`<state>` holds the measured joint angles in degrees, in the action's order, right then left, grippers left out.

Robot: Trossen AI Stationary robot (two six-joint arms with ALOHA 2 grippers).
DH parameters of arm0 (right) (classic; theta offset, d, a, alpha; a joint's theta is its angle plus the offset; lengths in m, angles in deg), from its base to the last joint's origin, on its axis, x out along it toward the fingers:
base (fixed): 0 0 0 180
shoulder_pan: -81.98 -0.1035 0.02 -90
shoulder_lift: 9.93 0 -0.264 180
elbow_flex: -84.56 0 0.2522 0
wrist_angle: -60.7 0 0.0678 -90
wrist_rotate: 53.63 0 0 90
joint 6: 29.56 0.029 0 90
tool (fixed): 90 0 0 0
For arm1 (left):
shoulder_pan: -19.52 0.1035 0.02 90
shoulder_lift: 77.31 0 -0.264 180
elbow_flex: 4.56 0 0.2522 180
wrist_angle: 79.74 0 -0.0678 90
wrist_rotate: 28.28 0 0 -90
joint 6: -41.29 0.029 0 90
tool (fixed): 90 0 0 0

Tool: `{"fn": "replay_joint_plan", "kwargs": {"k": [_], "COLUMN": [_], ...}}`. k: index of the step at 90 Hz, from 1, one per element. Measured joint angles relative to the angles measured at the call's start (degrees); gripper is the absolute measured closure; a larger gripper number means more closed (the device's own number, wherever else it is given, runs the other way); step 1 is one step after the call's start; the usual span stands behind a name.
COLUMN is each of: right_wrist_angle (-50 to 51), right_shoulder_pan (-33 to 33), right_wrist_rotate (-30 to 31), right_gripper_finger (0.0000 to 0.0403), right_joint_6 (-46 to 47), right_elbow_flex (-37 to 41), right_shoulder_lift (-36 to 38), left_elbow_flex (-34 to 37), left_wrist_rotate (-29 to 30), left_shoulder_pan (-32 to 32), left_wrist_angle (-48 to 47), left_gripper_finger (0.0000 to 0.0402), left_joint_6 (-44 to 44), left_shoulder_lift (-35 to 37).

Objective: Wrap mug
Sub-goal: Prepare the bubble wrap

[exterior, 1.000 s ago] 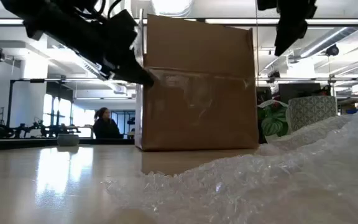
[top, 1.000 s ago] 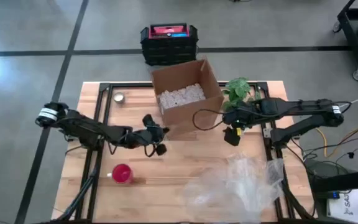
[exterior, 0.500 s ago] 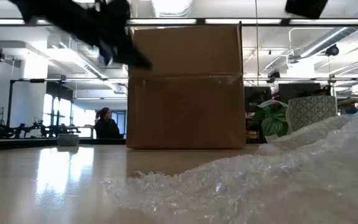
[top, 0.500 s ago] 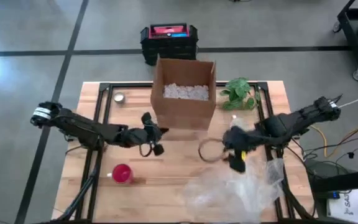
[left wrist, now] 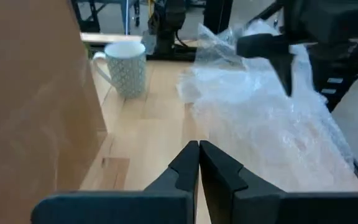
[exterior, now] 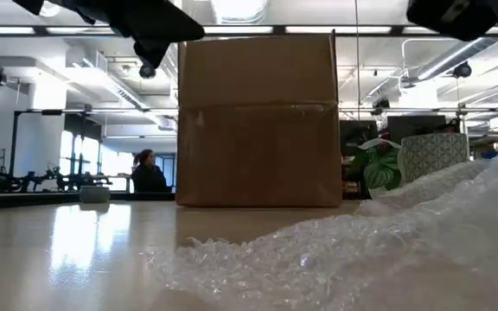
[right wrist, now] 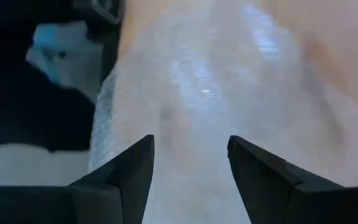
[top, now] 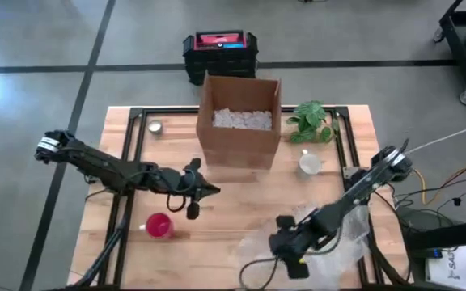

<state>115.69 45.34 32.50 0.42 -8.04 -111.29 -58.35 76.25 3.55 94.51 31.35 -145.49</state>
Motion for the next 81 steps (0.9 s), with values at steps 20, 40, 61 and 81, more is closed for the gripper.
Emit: {"fn": "replay_joint_plan", "kwargs": {"k": [20, 40, 61, 81], "right_wrist_angle": [5.36, 11.57, 13.98, 13.65], "right_shoulder_pan": [0.15, 0.66, 0.92, 1.03], "right_wrist_rotate": [-0.88, 0.82, 5.86, 28.26], "right_gripper_finger": [0.0219, 0.0356, 0.0396, 0.0401], "right_joint_6": [-2.76, -1.09, -1.44, -3.62], "right_elbow_flex": [-5.75, -9.21, -16.01, -19.72], "right_shoulder_lift": [-9.96, -14.9, -5.88, 7.58], "left_elbow_flex": [0.0, 0.0, -2.63, -8.97], "left_wrist_rotate": [-0.59, -0.92, -1.22, -1.08], "left_shoulder_pan": [-0.05, -0.34, -1.73, -1.91], "left_wrist_angle": [-0.06, -0.04, -2.07, -11.89], "left_gripper_finger": [0.0401, 0.0401, 0.0402, 0.0402], "left_joint_6": [-0.18, -0.12, -0.01, 1.32], "left_shoulder_lift": [-1.91, -2.26, 0.28, 3.76]}}
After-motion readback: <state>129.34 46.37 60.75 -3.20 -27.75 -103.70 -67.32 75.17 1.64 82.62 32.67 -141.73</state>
